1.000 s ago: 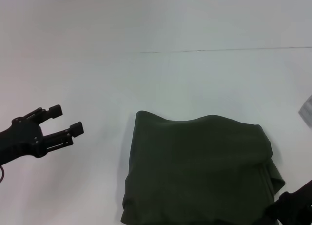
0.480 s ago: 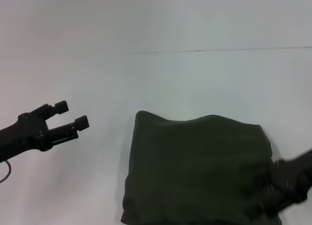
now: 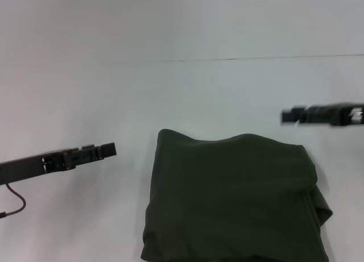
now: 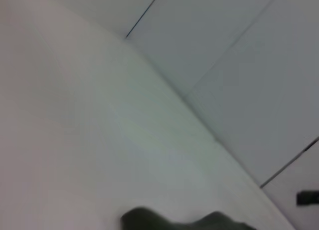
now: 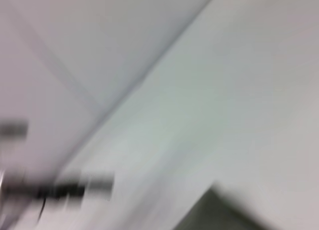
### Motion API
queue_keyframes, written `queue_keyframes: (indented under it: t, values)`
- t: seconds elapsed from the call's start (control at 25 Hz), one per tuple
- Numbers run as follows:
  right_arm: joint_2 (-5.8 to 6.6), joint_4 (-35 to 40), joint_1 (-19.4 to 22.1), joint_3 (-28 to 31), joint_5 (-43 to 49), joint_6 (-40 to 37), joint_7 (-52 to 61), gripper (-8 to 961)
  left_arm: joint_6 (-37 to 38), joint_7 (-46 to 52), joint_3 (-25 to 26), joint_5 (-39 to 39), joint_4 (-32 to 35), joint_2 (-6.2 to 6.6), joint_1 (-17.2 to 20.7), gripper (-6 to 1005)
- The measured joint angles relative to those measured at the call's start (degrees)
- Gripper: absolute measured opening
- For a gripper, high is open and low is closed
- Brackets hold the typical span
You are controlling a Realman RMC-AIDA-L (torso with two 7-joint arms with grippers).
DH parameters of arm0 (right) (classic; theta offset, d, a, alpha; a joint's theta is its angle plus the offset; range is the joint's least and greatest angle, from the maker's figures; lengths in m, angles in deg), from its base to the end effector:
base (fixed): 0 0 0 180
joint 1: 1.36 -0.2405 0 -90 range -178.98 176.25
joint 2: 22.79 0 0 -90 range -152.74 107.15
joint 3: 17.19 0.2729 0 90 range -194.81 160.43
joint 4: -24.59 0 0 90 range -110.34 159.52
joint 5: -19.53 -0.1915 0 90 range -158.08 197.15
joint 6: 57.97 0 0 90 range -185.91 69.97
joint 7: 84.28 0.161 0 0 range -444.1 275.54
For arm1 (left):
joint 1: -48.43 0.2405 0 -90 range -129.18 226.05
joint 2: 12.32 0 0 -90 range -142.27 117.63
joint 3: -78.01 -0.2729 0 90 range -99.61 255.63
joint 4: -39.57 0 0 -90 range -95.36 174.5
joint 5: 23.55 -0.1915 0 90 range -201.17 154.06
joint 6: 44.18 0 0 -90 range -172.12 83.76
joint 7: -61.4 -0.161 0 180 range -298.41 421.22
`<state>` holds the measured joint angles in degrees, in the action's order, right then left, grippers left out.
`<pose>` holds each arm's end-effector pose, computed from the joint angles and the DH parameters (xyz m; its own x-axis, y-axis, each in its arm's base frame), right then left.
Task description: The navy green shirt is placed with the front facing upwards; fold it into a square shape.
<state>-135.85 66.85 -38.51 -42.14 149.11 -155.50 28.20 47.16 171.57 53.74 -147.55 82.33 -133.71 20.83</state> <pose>0.2603 0.3580 0.0425 0.5344 -0.7101 -0.4585 -0.7923 -0.6097 0.0208 -0.2894 0.3170 -0.0043 0.3465 0.7377 0.5794 0.8776 -0.4731 0.0776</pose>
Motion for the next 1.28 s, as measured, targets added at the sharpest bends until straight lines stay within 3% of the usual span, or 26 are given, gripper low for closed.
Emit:
queue_keyframes:
  t: [0.12, 0.28, 0.52, 0.92, 1.28]
  values:
    - [-0.26, -0.4, 2.64, 3.77, -4.09, 2.92, 0.95, 803, -0.3, 8.85, -0.99, -5.46, -0.13, 1.16, -2.67, 948]
    - [-0.13, -1.75, 6.41, 5.39, -8.98, 5.29, 1.22, 803, -1.72, 21.51, -6.28, -12.24, -0.57, 1.86, -6.12, 948]
    - [-0.32, -2.19, 8.87, 5.03, -10.19, 7.03, 0.07, 802, -0.77, 24.7, -8.2, -12.79, -4.31, 1.93, -10.04, 949]
    - [-0.31, -2.28, 9.96, 2.23, -9.92, 6.03, -1.24, 802, -8.21, 24.8, -12.56, -13.35, -7.45, -0.19, -12.23, 949]
    - [-0.29, -2.85, 10.08, 0.54, -9.92, 4.84, -1.98, 803, -11.11, 24.78, -13.23, -13.0, -9.51, -0.73, -14.05, 944]
